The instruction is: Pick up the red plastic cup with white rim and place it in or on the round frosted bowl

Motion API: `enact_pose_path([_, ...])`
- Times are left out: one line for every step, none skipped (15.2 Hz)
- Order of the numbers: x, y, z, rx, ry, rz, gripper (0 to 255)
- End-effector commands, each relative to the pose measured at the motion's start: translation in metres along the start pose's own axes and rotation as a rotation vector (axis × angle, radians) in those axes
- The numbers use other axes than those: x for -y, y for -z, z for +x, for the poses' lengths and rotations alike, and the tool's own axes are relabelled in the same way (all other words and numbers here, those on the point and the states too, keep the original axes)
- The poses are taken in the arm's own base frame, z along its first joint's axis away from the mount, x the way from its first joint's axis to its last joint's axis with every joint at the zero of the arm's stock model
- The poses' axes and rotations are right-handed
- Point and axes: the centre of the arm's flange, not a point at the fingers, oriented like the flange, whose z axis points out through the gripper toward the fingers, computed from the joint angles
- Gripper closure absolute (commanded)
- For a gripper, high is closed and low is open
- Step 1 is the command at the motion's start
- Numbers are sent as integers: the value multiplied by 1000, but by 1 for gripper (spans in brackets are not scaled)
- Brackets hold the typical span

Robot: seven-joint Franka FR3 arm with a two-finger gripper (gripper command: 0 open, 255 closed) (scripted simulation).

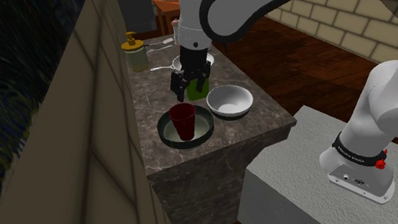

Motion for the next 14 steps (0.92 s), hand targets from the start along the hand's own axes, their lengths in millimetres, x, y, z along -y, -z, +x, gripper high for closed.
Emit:
enact_pose_path([0,0,0,0,0,0,0])
enact_pose_path([0,0,0,0,0,0,0])
enact_pose_path([0,13,0,0,0,0,0])
enact_pose_path([0,26,0,0,0,0,0])
enact_pose_path([0,40,0,0,0,0,0])
enact_pose_path([0,50,0,0,0,0,0])
enact_pose_path([0,50,0,0,0,0,0])
enact_pose_path([0,50,0,0,0,0,0])
enact_pose_path([0,50,0,0,0,0,0])
enact_pose_path([0,50,0,0,0,0,0])
enact_pose_path([0,50,0,0,0,0,0])
enact_pose_path([0,50,0,0,0,0,0])
enact_pose_path([0,50,0,0,0,0,0])
enact_pose_path([0,50,0,0,0,0,0])
